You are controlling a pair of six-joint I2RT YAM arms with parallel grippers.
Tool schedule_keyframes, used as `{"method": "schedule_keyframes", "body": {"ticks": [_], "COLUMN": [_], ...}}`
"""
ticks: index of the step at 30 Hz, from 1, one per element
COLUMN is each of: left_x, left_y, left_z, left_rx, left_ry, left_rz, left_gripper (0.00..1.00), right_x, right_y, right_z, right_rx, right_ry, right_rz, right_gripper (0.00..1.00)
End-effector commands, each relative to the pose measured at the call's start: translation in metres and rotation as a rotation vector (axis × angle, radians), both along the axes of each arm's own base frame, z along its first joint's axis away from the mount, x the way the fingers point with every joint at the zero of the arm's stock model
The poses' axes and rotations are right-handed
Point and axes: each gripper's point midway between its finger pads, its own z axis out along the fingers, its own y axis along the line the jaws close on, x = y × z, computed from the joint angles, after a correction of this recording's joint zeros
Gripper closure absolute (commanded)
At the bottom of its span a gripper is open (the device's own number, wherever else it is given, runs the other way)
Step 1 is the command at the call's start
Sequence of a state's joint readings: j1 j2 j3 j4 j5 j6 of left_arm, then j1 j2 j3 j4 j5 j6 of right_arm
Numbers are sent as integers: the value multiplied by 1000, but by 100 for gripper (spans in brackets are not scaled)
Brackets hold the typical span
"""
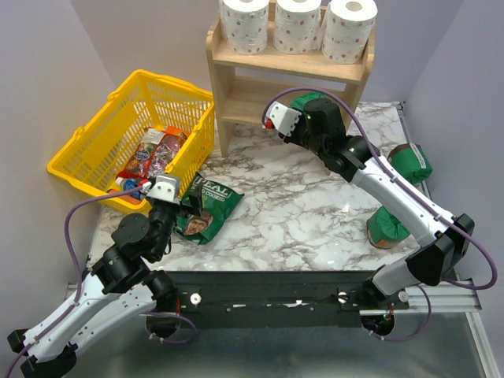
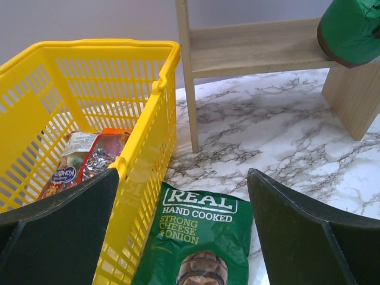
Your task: Place and organize the paper towels onto the shelf
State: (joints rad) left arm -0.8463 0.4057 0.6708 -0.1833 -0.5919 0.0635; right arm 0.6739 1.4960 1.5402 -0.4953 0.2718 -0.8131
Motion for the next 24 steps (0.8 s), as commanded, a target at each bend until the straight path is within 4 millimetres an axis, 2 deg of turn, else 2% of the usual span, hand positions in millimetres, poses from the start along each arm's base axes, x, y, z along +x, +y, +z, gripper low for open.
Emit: {"method": "schedule_keyframes", "body": {"ticks": [1, 12, 21, 24], "left_x": [1, 2, 2, 2], "left_y": [0, -4, -4, -4], "left_z": [-3, -5, -6, -4], "left_rx": [7, 19, 21, 18], "left_ry": [0, 4, 6, 3], "left_rz": [0, -9, -9, -12], "left_gripper": [1, 1, 1, 1], "right_x": [19, 48, 56, 57], "right_y": [-5, -24, -25, -27], "right_z": [28, 34, 39, 42], "right_rx": [32, 15, 13, 10], "right_ry": [-101, -154, -179, -187], "right_rz": [-19, -64, -70, -86], "right_gripper": [61, 53, 35, 34]}}
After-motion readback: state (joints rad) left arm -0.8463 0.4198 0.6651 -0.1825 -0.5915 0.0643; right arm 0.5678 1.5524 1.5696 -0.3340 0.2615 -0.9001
